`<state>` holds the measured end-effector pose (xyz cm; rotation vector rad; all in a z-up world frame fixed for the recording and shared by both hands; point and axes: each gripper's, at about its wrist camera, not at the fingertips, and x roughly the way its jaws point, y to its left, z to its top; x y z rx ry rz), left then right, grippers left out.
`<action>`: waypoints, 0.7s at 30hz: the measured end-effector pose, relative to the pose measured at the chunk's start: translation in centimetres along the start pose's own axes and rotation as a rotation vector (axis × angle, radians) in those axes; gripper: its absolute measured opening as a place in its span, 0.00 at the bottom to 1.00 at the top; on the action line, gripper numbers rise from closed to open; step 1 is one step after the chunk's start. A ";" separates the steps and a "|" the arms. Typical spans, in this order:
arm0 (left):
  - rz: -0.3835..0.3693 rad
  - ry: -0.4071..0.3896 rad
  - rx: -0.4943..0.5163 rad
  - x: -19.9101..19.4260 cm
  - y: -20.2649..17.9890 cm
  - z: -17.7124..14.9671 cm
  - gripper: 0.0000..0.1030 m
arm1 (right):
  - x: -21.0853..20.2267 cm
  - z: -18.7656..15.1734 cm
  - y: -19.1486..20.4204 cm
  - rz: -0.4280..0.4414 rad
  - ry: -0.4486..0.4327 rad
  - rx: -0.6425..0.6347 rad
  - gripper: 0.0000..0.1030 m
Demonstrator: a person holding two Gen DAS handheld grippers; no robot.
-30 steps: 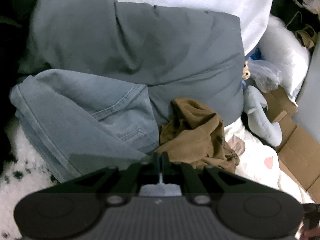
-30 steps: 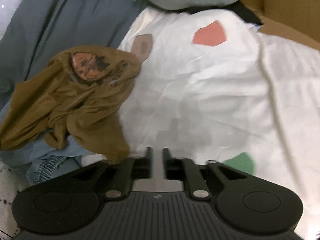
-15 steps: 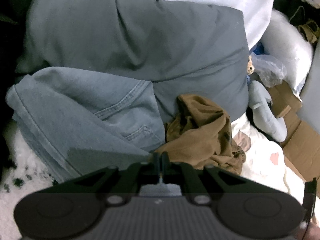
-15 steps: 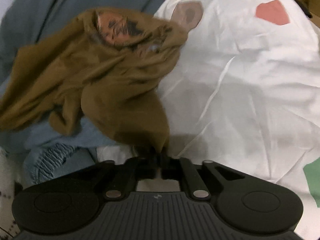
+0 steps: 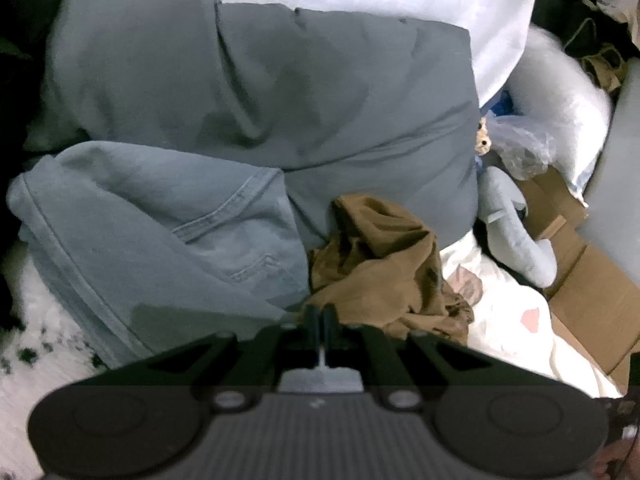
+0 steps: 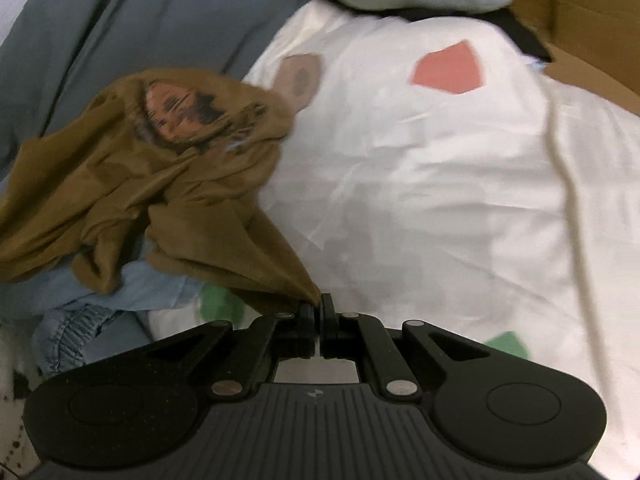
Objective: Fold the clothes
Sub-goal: 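Lift the brown T-shirt with both grippers and shake it open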
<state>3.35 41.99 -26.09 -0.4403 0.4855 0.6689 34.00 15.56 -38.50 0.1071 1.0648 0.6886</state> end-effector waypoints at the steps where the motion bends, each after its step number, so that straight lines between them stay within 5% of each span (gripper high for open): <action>1: -0.004 0.000 0.000 -0.1 -0.2 0.0 0.02 | -0.5 0.1 -0.5 -0.009 -0.005 0.002 0.00; 21: -0.097 0.007 0.004 -0.9 -4.8 -0.8 0.02 | -14.4 1.6 -14.8 -0.287 -0.106 0.065 0.00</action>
